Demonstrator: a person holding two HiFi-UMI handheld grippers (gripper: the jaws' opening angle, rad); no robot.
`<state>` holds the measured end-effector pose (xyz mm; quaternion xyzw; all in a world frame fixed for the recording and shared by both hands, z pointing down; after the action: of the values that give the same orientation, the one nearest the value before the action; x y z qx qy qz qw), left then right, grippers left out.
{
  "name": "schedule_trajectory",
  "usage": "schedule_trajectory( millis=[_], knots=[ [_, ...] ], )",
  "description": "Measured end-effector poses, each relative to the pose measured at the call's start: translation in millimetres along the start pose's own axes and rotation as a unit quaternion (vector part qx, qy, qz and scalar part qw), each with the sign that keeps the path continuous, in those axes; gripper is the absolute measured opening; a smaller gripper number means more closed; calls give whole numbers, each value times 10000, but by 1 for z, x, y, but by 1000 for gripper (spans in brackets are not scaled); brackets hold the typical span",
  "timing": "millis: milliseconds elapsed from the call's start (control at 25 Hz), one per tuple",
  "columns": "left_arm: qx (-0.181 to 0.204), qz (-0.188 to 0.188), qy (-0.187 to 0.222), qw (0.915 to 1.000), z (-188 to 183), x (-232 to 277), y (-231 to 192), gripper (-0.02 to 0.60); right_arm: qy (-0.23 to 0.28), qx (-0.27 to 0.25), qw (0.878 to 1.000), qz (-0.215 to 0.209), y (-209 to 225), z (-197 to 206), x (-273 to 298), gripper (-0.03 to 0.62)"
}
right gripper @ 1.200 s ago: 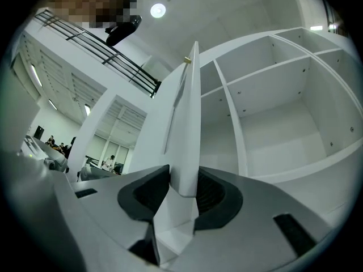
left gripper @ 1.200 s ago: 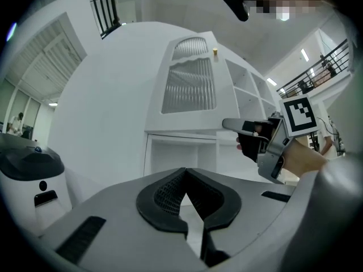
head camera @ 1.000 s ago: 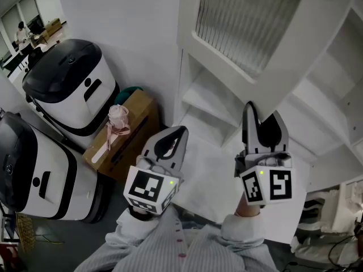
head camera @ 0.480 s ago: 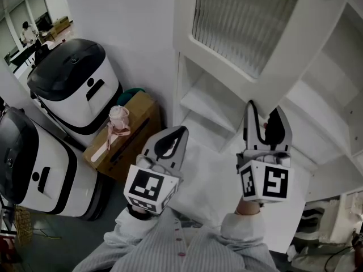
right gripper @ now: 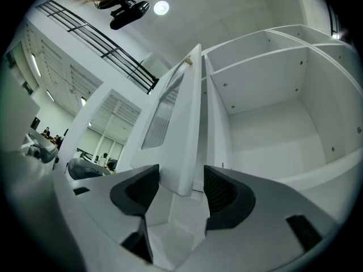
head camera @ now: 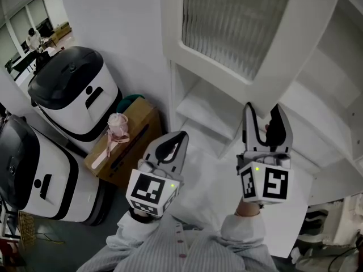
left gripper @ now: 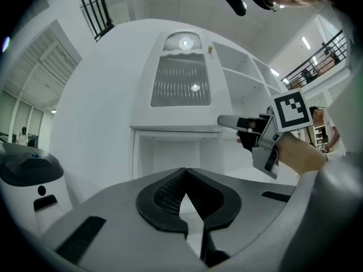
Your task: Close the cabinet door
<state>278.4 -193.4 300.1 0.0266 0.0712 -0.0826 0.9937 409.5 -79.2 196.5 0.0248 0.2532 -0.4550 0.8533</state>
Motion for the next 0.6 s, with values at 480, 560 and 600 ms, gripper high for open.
schedule_trajectory(
  millis=[480, 560, 600],
  knots=[
    [52, -12, -183, 9998, 12, 16, 1, 11, -3, 22, 10000, -24, 18, 11, 14, 229],
    [66, -16, -187, 9998, 13, 18, 1, 11, -4, 39, 10000, -33, 21, 12, 16, 229],
    [71, -18, -189, 9998, 13, 20, 1, 11, -5, 41, 10000, -34, 22, 13, 17, 229]
  ],
)
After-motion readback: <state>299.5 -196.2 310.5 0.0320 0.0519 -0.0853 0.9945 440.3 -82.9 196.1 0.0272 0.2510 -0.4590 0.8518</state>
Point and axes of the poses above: the fingertips, and each gripper's own axes: x forward along the fingers, y to its right, z out of its underside, the point moved 3 cm from there along -x, backward along the fingers, and after that the axes turned 9 degrees about y, right-handed, at the moved point
